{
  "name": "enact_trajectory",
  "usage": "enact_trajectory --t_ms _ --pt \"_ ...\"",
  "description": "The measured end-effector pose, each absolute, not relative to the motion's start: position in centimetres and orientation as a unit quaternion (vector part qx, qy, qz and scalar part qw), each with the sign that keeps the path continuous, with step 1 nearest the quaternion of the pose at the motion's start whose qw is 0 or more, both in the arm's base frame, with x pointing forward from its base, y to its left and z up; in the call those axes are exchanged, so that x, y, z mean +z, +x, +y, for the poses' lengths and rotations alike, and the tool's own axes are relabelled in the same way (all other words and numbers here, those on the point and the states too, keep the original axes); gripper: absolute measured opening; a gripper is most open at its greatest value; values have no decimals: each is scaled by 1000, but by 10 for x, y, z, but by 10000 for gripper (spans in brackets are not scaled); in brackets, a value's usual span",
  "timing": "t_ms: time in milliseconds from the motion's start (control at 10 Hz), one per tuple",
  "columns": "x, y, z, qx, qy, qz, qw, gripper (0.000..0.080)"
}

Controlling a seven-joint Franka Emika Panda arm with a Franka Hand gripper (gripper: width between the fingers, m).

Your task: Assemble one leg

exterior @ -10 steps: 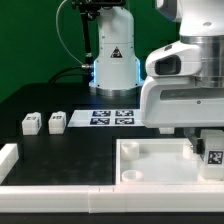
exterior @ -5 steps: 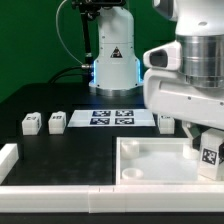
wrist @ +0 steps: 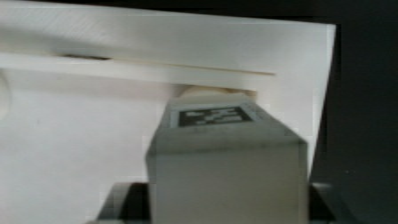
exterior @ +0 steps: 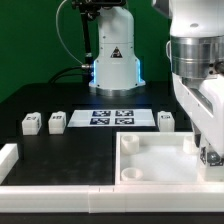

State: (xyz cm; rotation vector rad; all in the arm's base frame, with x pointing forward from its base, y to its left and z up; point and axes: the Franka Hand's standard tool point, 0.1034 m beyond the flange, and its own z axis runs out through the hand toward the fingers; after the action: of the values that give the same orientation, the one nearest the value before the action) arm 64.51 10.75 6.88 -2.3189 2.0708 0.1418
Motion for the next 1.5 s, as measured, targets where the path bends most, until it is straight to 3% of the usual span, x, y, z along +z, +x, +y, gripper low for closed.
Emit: enact_trajectory --t_ms 100,200,300,700,800,900,1100,1200,1300,1400,1500 --pt "68 645 109 43 -755 654 16 374" --pt "64 644 116 19 -828 559 33 553" --pt "61 634 123 15 -893 449 37 619" --pt "61 627 124 3 -970 240 39 648" --pt "63 627 124 -6 -994 106 23 649" --pt "64 628 121 -11 -1000 -13 19 649" --pt "65 630 120 -12 -999 -31 19 649" --pt "65 629 120 -12 -999 -23 20 559" --pt "64 629 121 -10 -999 37 22 559" --pt "64 629 120 -8 -995 96 22 364" --pt "64 628 120 -7 -990 139 22 291"
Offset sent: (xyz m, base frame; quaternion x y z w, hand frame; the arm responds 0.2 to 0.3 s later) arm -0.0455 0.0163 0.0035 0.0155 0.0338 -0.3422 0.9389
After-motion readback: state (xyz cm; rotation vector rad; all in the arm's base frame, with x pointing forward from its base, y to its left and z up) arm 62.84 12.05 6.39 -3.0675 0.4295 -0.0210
